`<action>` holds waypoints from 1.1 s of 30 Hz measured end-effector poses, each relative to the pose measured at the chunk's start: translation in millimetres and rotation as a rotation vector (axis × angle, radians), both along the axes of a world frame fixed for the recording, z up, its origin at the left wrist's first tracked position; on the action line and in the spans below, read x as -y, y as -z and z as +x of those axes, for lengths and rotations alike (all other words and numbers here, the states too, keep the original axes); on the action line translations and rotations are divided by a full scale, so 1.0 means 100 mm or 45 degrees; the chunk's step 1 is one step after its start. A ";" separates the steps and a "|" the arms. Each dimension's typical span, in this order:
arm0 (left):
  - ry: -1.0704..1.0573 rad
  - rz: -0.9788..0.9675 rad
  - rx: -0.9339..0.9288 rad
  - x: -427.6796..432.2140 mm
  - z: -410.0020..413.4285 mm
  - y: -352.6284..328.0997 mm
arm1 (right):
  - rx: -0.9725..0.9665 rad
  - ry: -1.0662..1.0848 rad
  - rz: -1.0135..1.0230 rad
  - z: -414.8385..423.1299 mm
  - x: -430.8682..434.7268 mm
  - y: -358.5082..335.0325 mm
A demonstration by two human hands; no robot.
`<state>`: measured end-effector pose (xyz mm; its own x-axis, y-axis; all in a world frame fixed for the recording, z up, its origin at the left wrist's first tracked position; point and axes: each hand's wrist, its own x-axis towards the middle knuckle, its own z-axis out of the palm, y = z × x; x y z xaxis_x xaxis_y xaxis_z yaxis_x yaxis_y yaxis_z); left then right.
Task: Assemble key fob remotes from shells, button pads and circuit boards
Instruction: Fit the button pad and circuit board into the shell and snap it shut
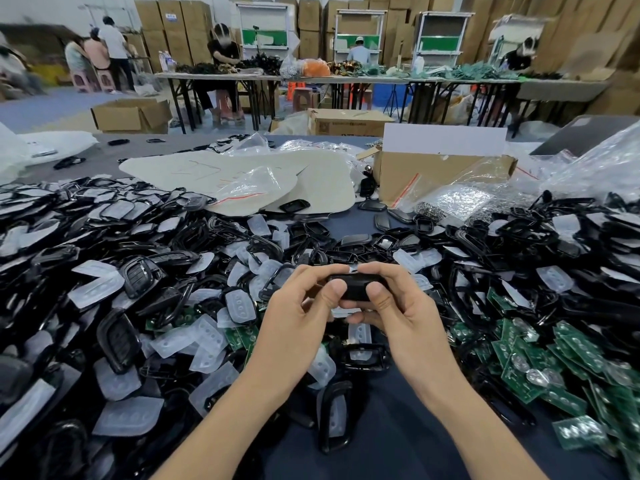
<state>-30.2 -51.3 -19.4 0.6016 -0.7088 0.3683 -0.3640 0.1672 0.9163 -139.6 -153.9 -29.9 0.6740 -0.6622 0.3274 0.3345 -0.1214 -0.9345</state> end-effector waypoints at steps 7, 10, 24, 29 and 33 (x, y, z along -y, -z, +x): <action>-0.011 -0.101 -0.107 0.02 0.02 0.04 | -0.051 -0.001 -0.156 0.00 -0.05 0.00; 0.083 -0.118 -0.299 0.03 0.04 0.05 | -0.144 -0.001 -0.238 -0.01 -0.05 0.02; 0.042 -0.091 -0.252 0.04 0.05 0.06 | -0.005 -0.060 0.095 0.00 -0.05 -0.01; 0.018 -0.064 -0.168 0.04 0.00 0.05 | 0.007 0.036 0.162 0.03 -0.04 0.00; -0.021 -0.024 -0.045 0.01 0.00 0.04 | -0.103 0.105 -0.027 0.02 -0.06 0.01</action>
